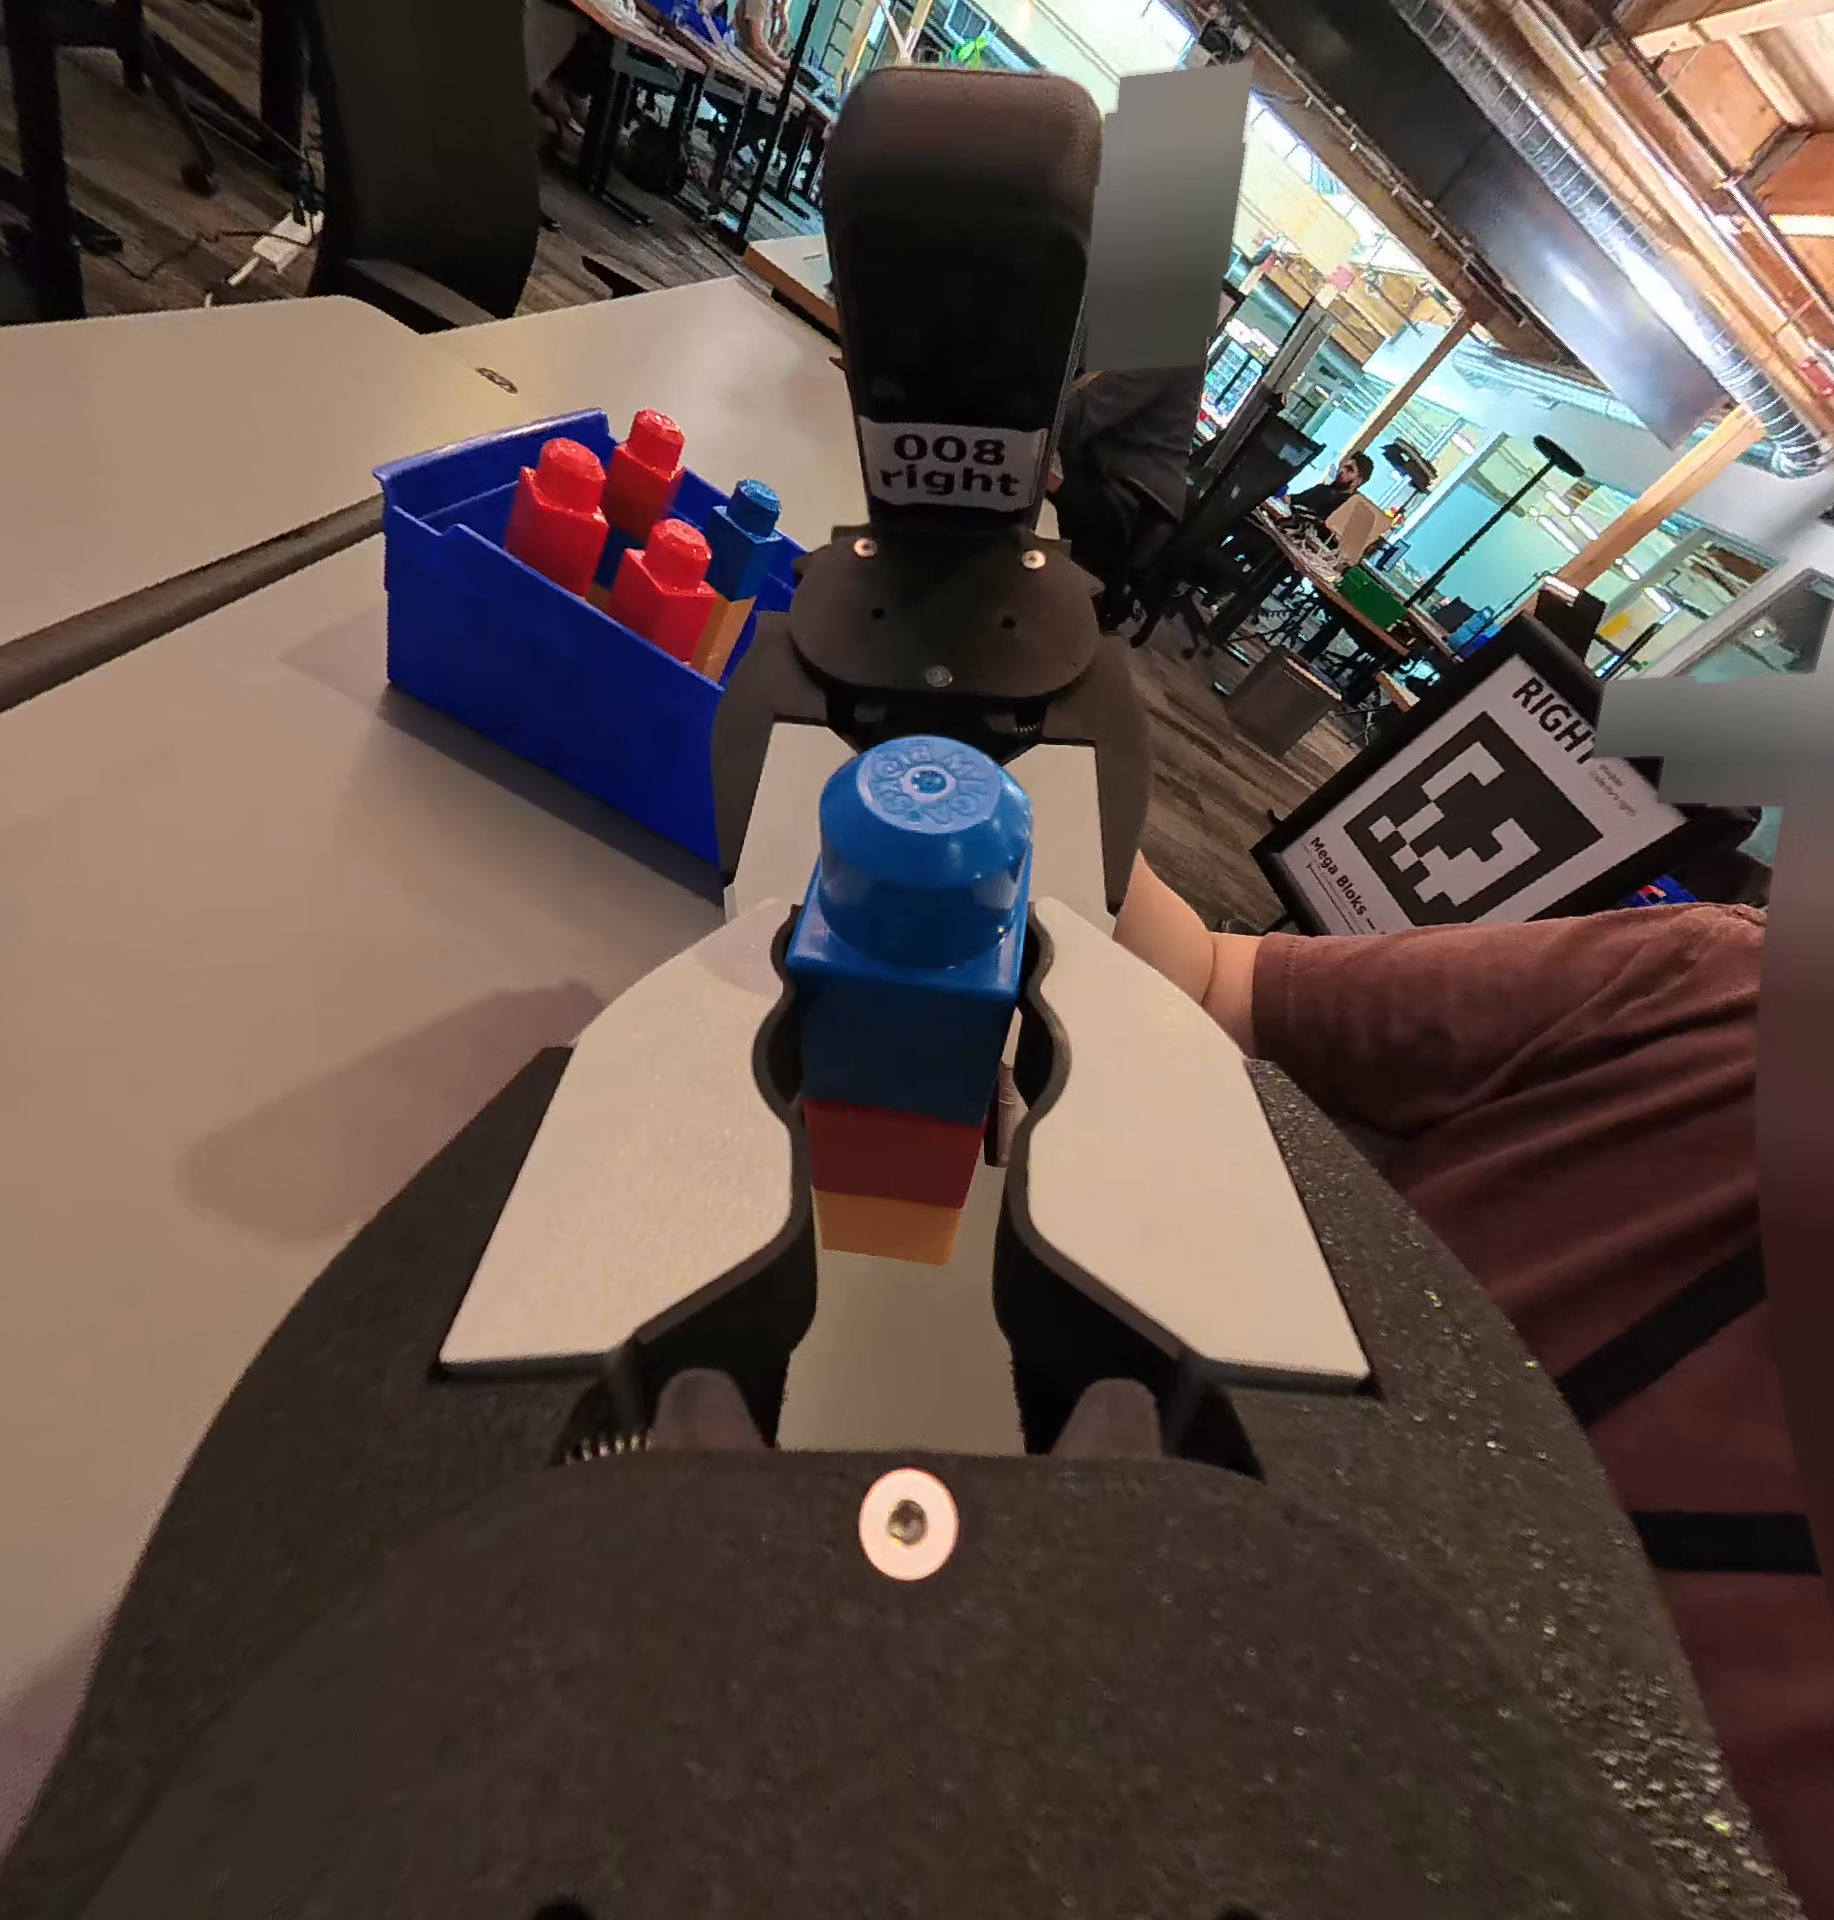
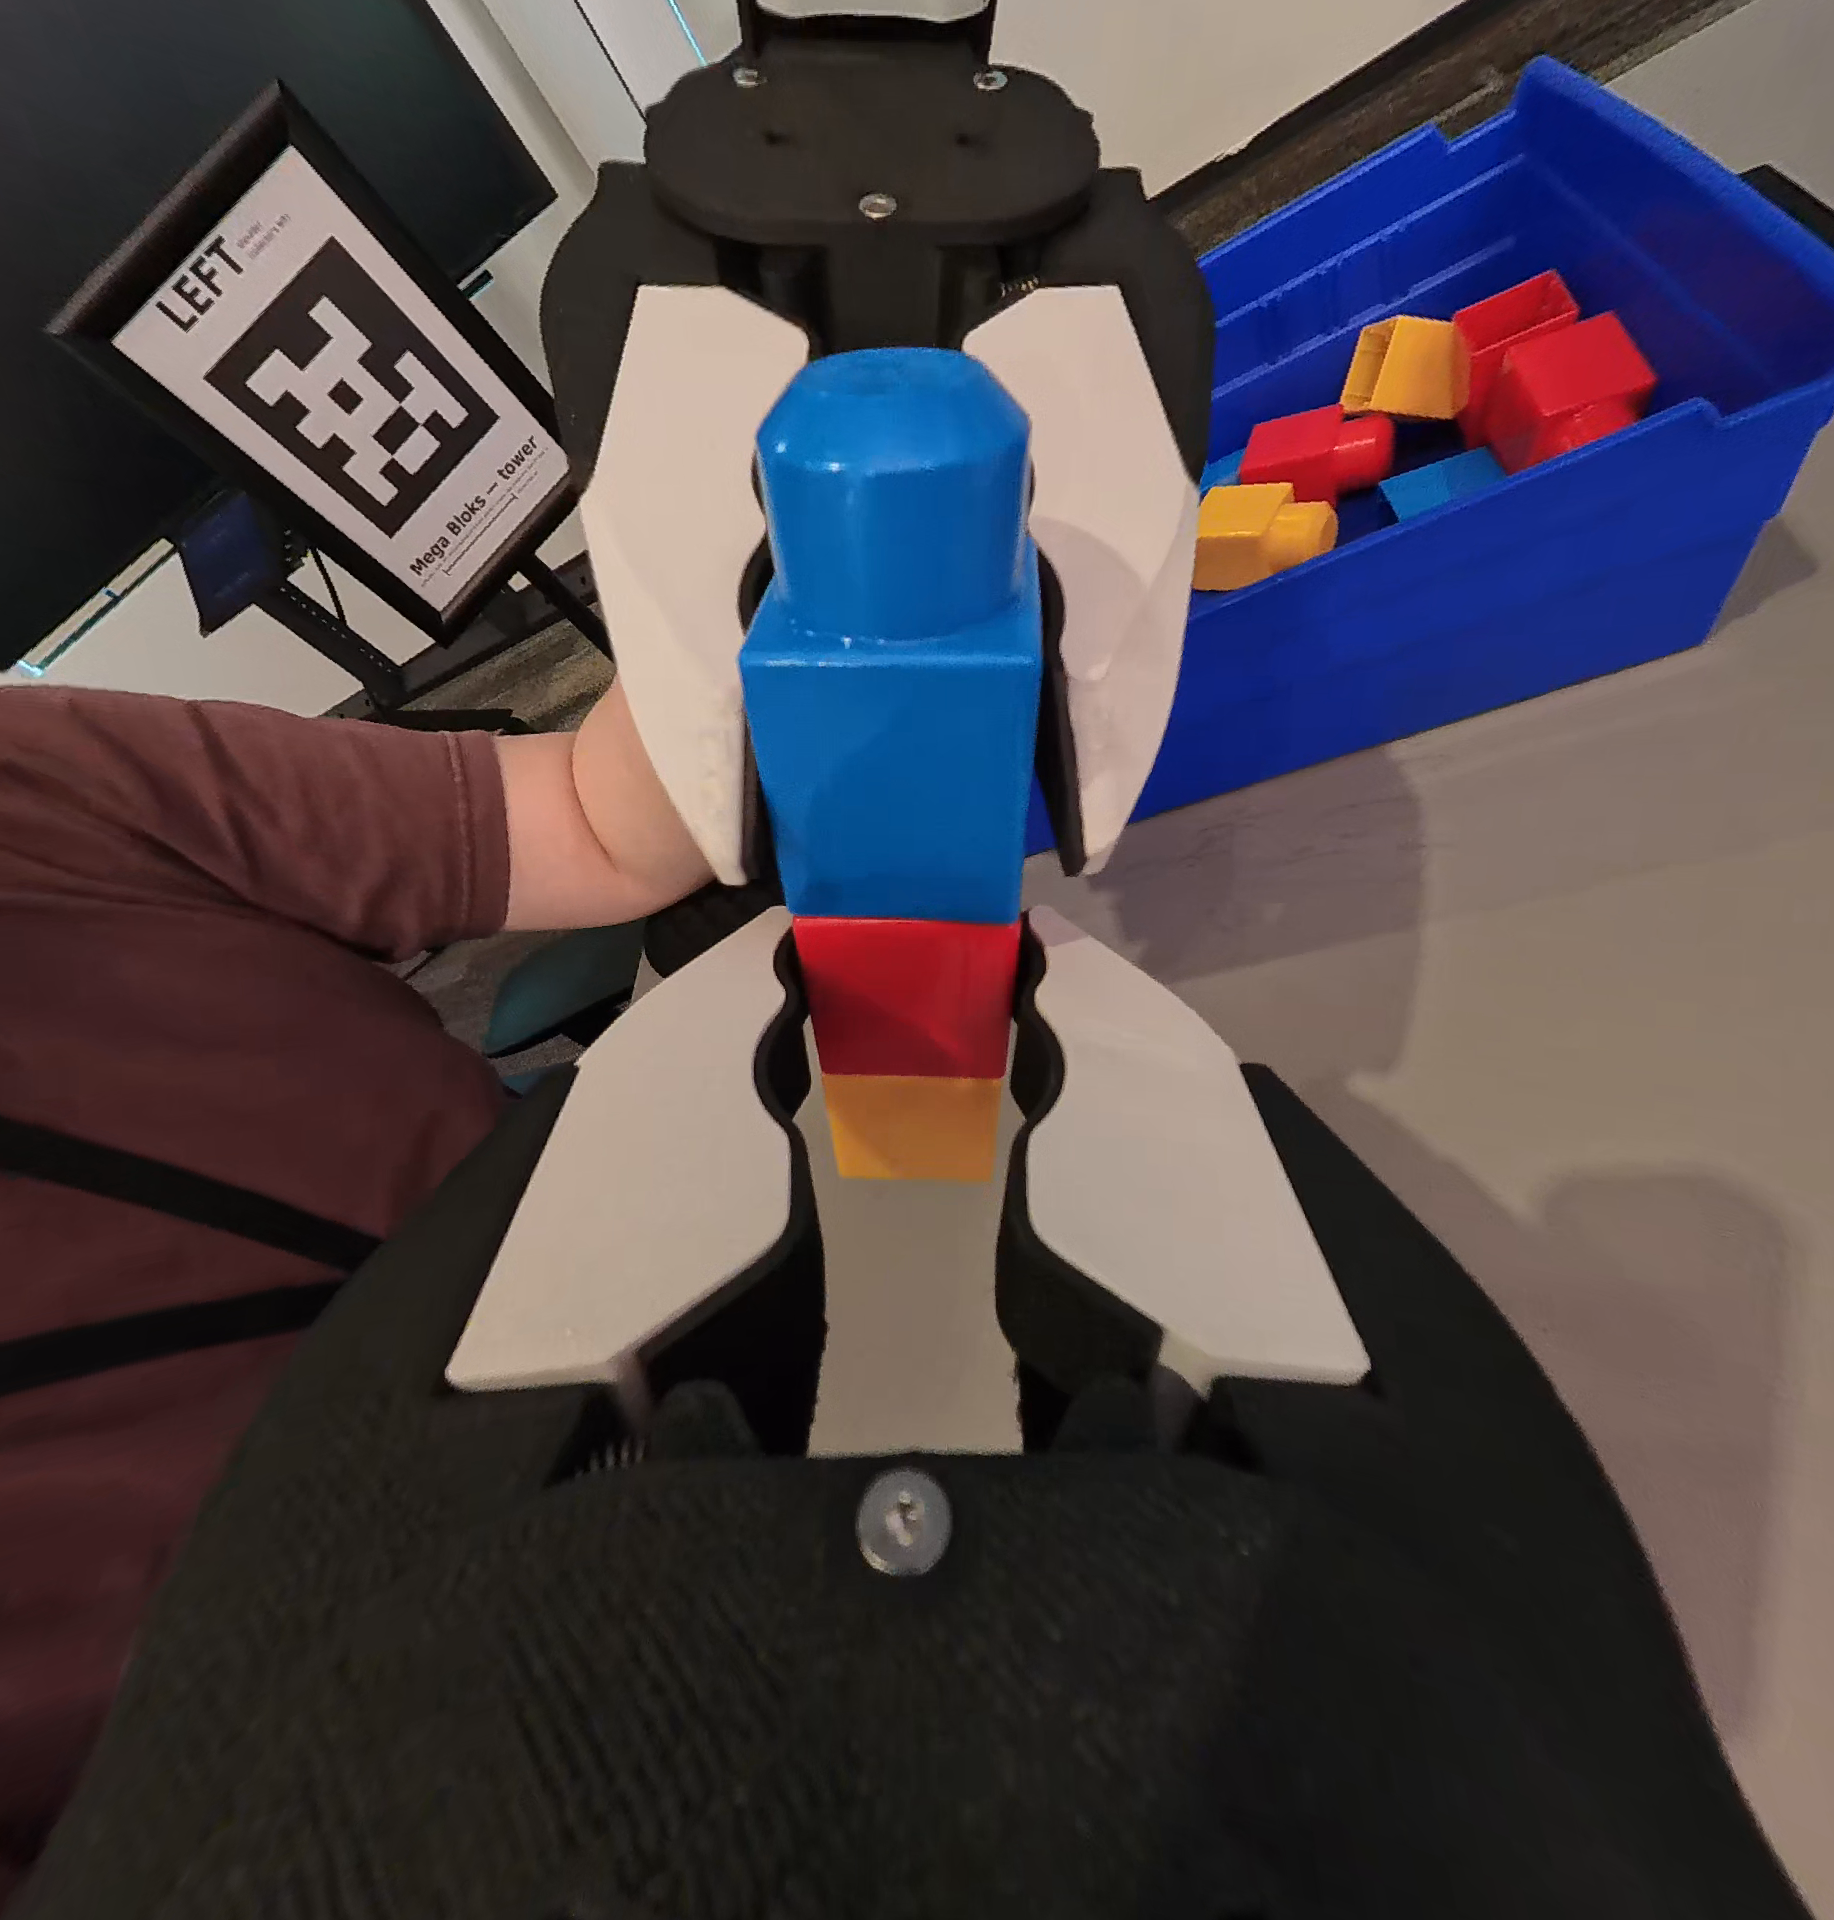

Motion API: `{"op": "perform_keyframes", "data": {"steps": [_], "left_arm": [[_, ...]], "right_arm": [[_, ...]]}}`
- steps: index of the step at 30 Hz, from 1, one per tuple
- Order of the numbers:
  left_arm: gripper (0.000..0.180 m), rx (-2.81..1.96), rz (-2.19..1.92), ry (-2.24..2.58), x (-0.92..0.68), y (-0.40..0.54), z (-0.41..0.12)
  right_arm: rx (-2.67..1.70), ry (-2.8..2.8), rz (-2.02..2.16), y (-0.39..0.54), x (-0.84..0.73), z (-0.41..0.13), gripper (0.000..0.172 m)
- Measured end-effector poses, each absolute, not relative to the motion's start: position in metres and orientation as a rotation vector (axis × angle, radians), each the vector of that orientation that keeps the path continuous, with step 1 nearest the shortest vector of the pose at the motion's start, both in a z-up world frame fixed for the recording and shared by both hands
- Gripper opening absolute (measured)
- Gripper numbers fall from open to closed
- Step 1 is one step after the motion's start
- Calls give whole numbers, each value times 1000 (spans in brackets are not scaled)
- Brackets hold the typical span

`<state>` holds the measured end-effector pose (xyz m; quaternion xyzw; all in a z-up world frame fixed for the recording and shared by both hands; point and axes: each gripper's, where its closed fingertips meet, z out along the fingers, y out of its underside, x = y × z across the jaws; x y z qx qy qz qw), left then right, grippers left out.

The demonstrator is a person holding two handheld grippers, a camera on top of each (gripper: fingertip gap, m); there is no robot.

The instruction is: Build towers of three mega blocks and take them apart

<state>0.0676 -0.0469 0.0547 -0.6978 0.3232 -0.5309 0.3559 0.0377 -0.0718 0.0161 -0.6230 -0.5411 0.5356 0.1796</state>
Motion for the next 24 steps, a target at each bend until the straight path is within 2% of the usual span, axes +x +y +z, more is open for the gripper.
{"op": "perform_keyframes", "data": {"steps": [13,16,18,20,22,24], "left_arm": [[37,-1815,-1414,857,64,-57,61],[53,-1677,-1490,829,54,-68,97],[57,-1609,-1381,811,39,-71,116],[59,-1506,-1270,821,26,-82,139],[59,-1405,-1169,834,16,-97,160],[58,-1310,-1046,820,9,-110,176]], "right_arm": [[-1711,-1536,1568,-81,35,23,37],[-1655,-1543,1489,-81,40,33,37],[-1589,-1529,1408,-82,50,53,37],[-1459,-1445,1311,-85,78,97,37],[-1329,-1226,1096,-76,132,149,37],[-1352,-936,801,-45,204,170,37]]}}
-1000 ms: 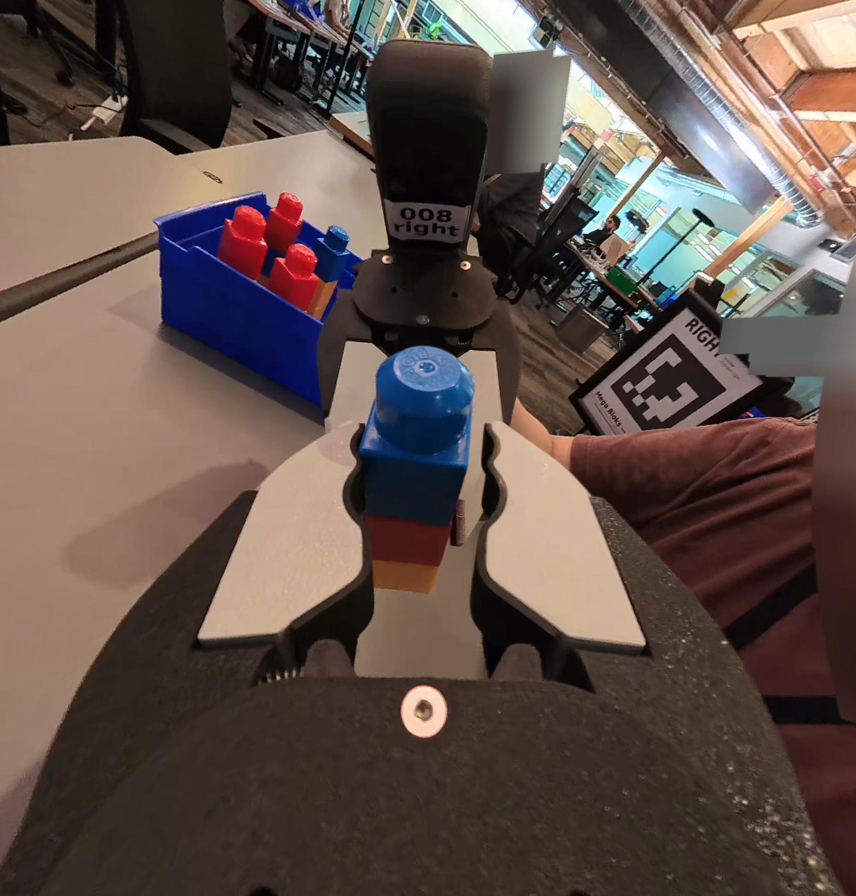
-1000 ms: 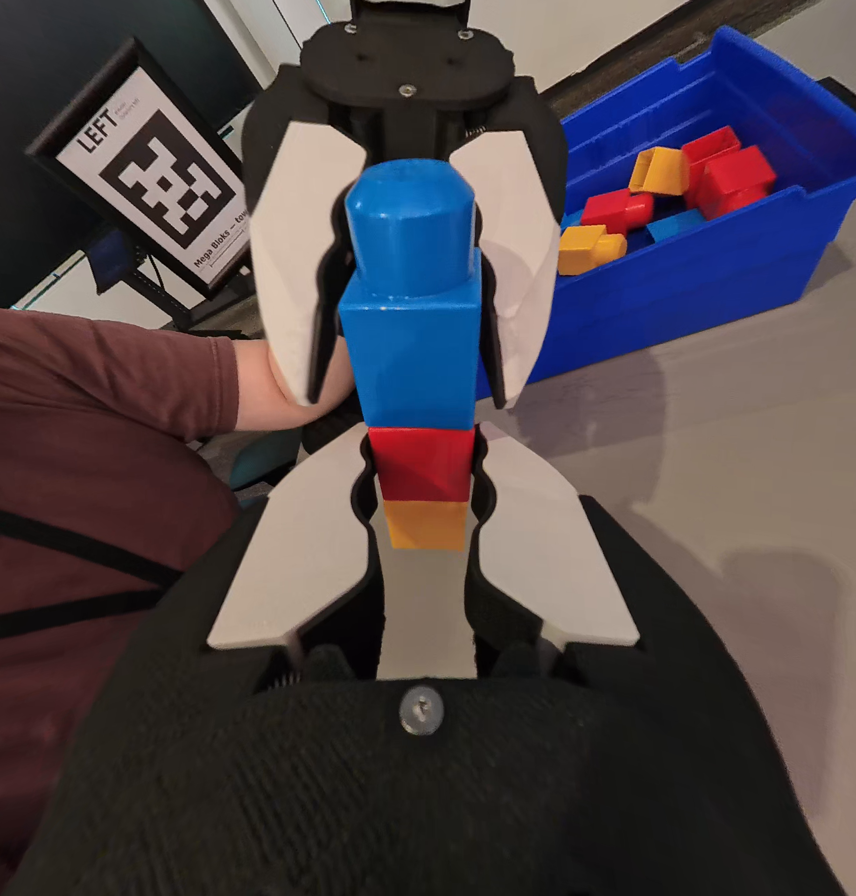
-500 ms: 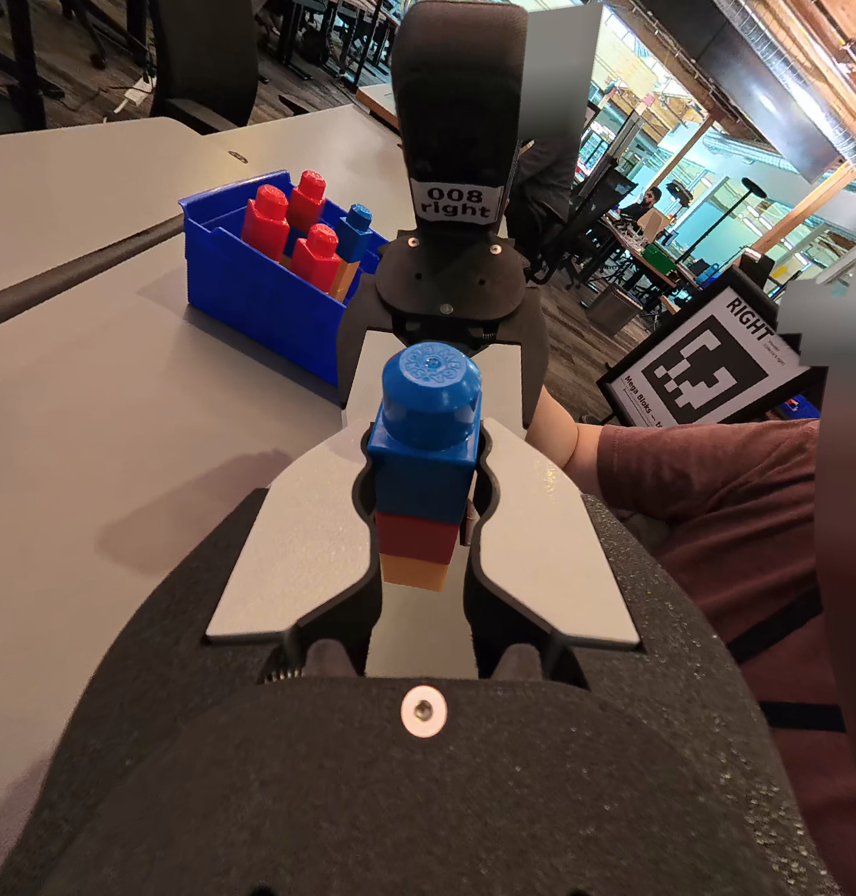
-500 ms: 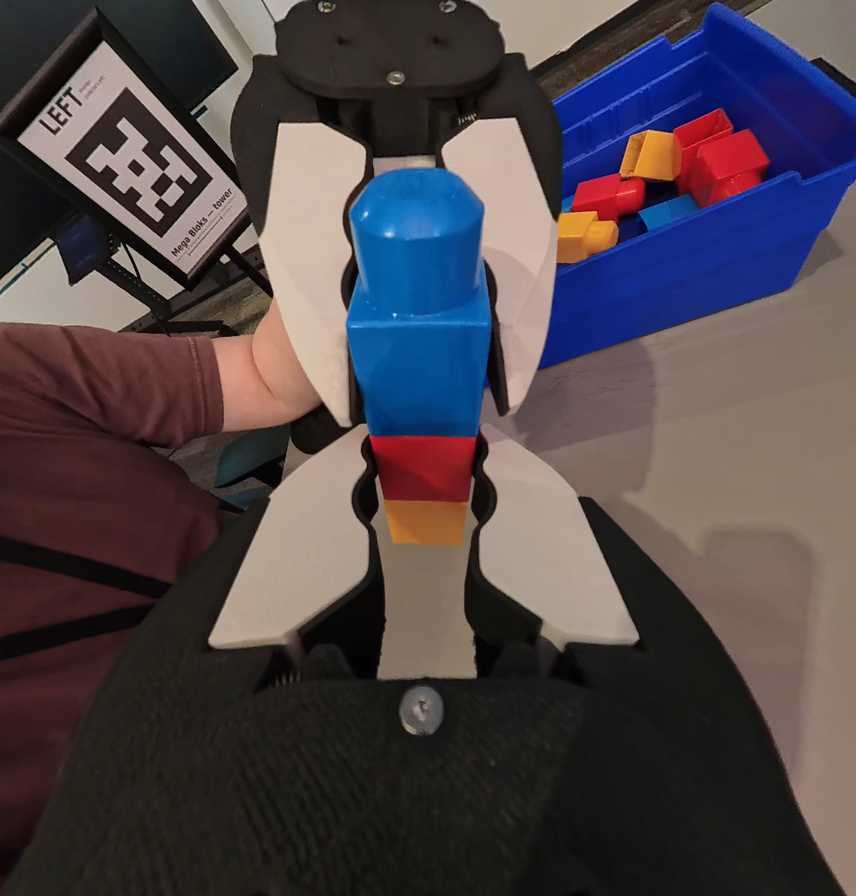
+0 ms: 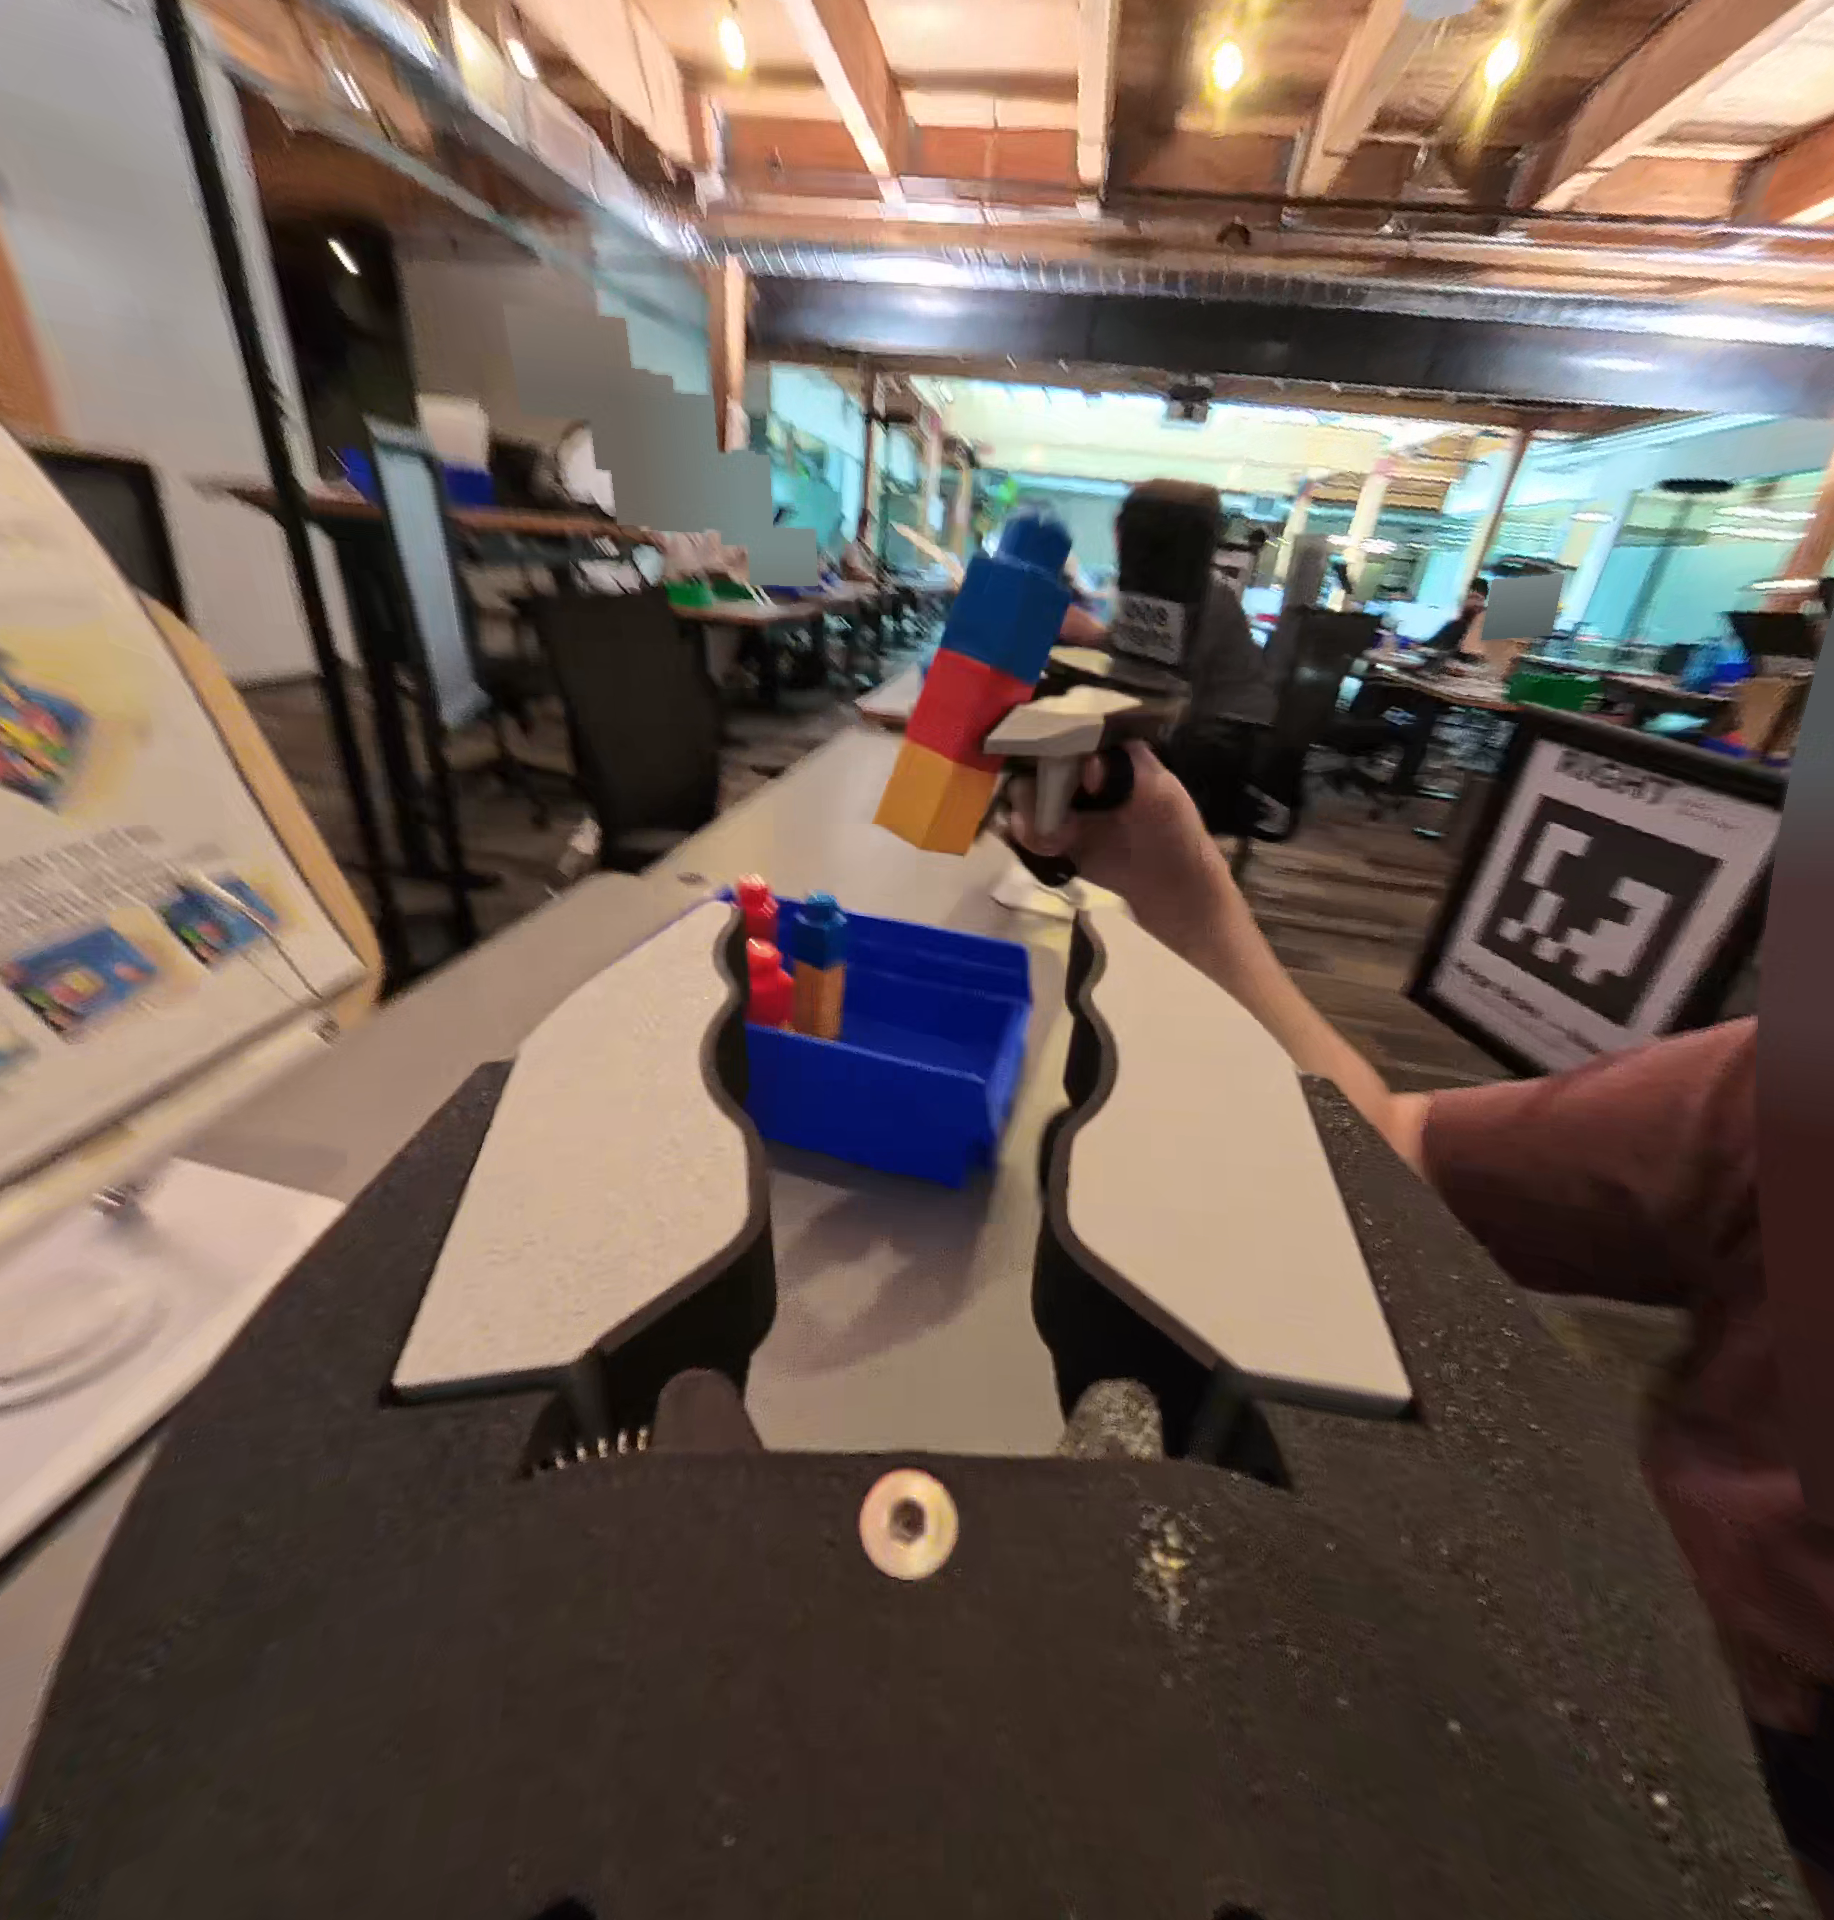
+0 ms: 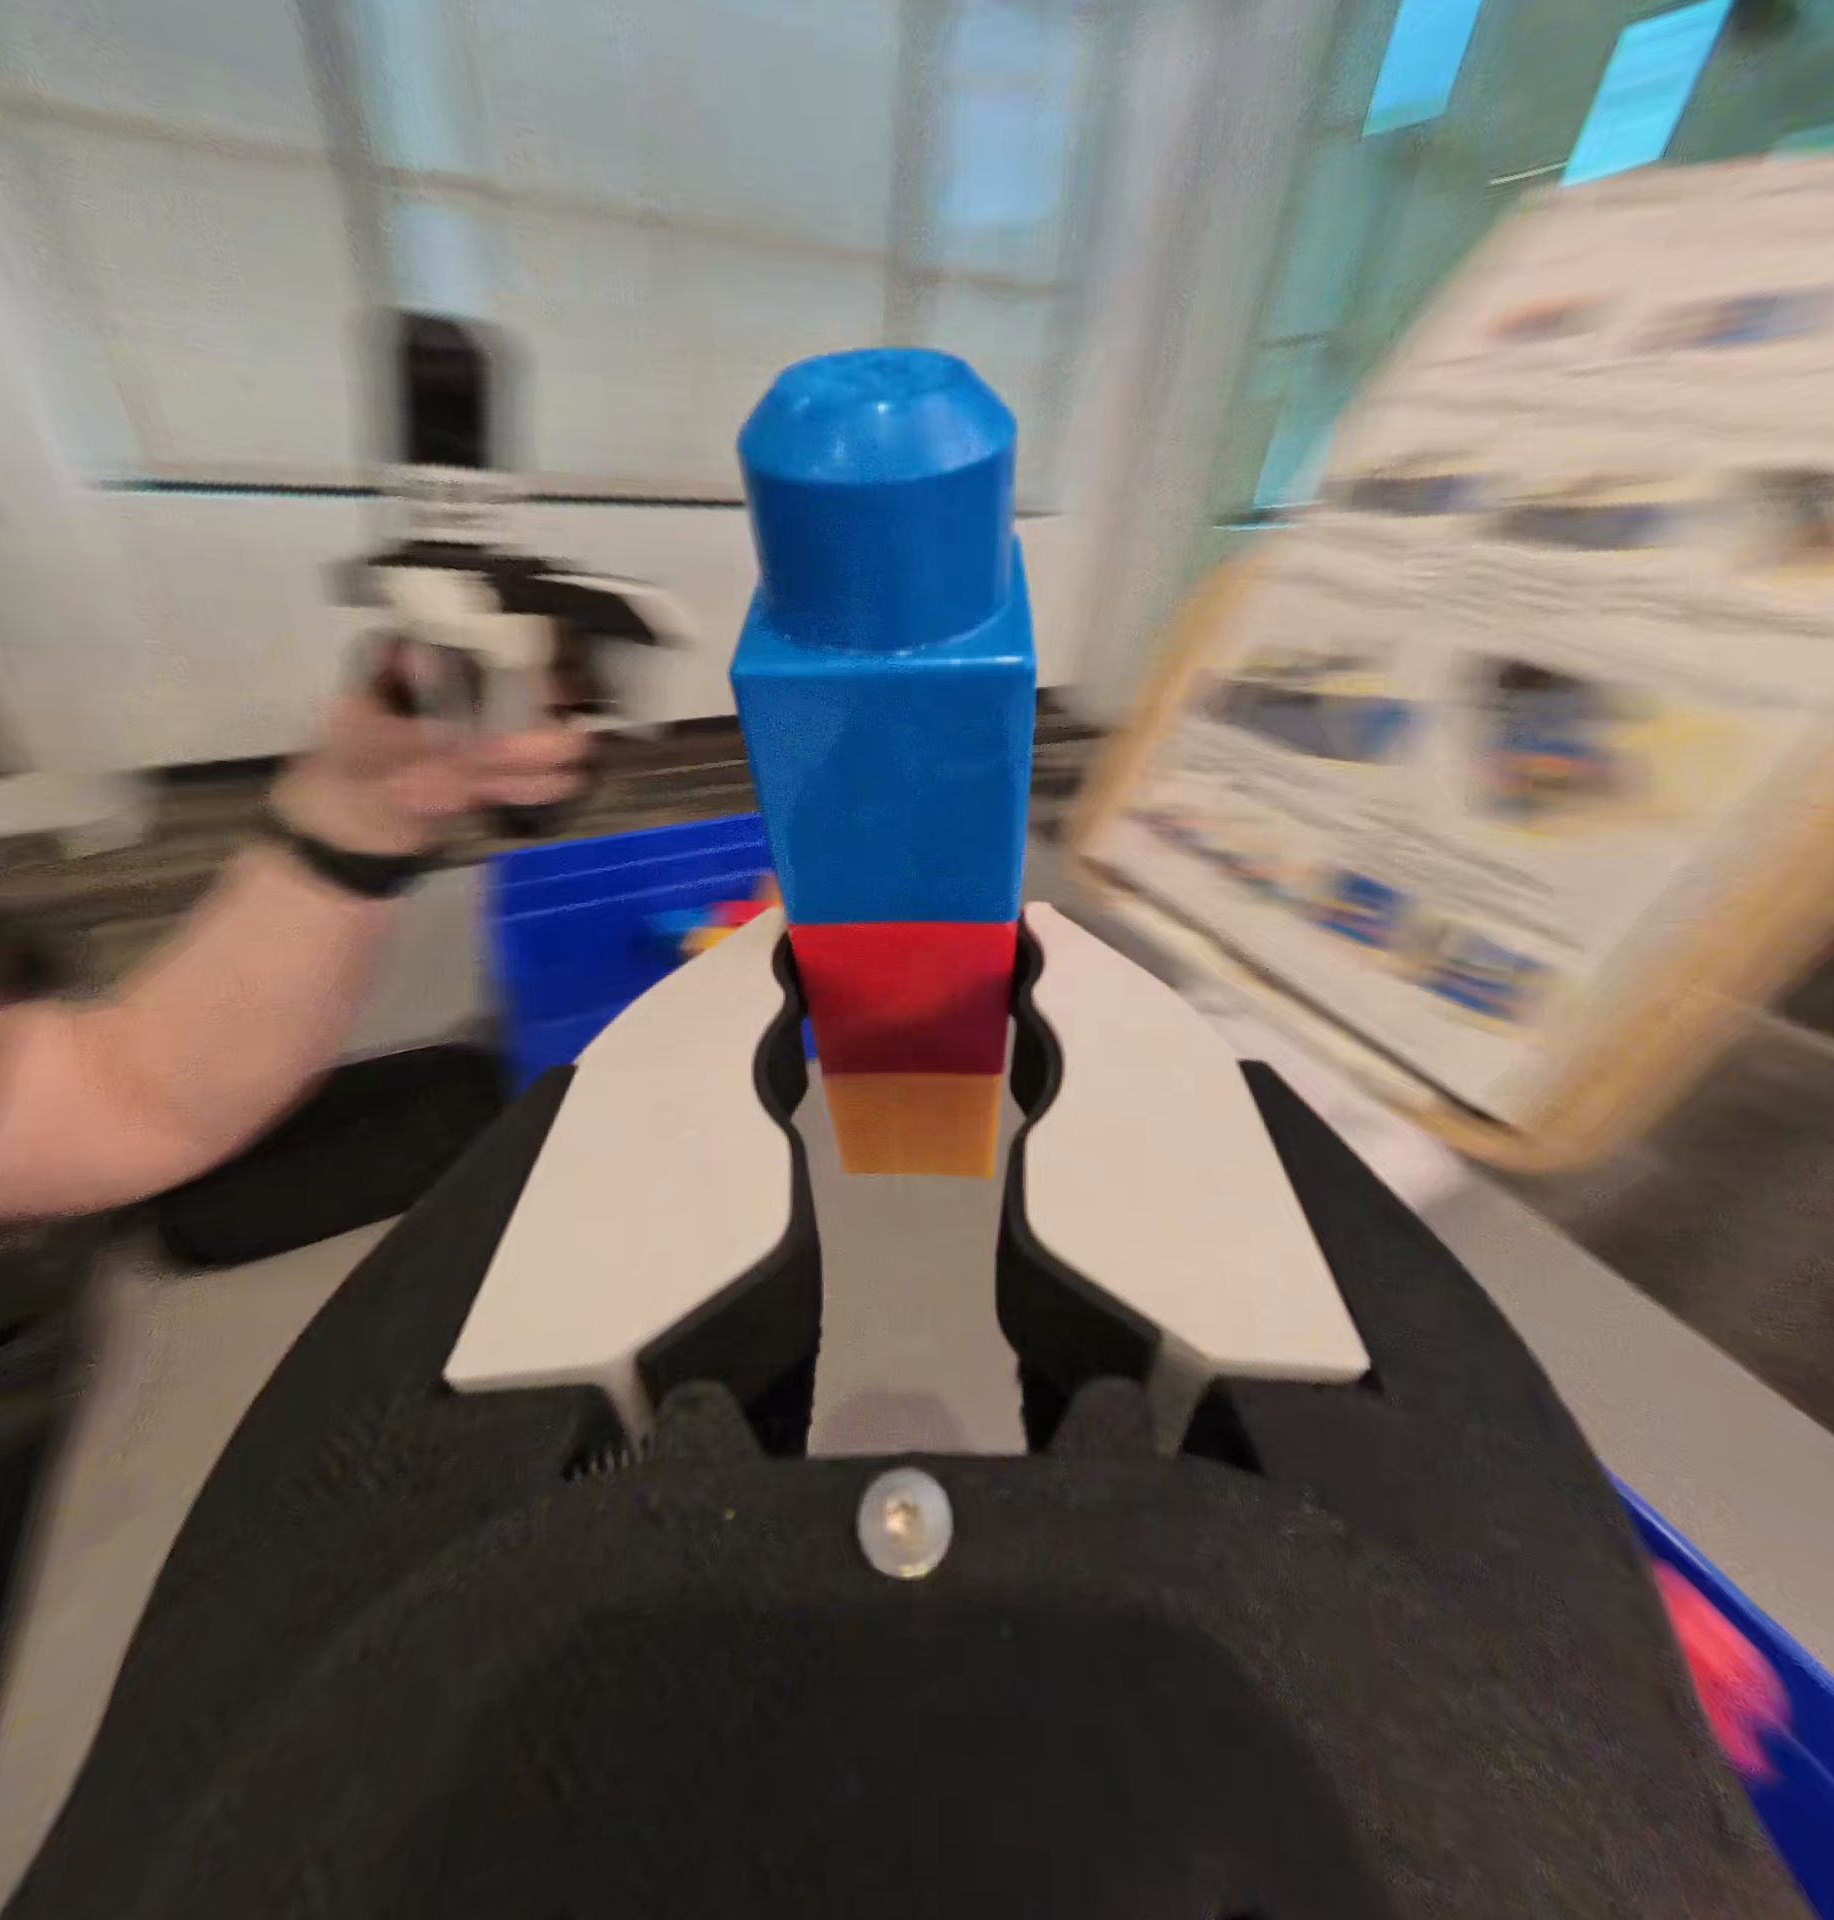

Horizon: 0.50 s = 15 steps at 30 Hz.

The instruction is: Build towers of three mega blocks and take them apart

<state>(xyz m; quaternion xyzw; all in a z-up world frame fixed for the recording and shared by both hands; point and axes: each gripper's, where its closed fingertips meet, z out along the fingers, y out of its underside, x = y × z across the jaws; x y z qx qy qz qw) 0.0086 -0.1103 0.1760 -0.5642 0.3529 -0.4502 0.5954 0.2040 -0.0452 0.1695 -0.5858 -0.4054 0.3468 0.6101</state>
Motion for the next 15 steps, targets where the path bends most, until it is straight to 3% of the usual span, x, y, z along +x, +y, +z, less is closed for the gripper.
{"op": "perform_keyframes", "data": {"steps": [4,9,15], "left_arm": [[46,-1164,-844,770,3,-126,196],[49,-1217,-914,778,14,-134,192],[50,-1216,-919,853,23,-148,190]], "right_arm": [[-1647,-510,366,16,336,89,37],[-1897,-188,370,42,391,-23,37],[-2058,-48,246,58,414,-77,38]]}}
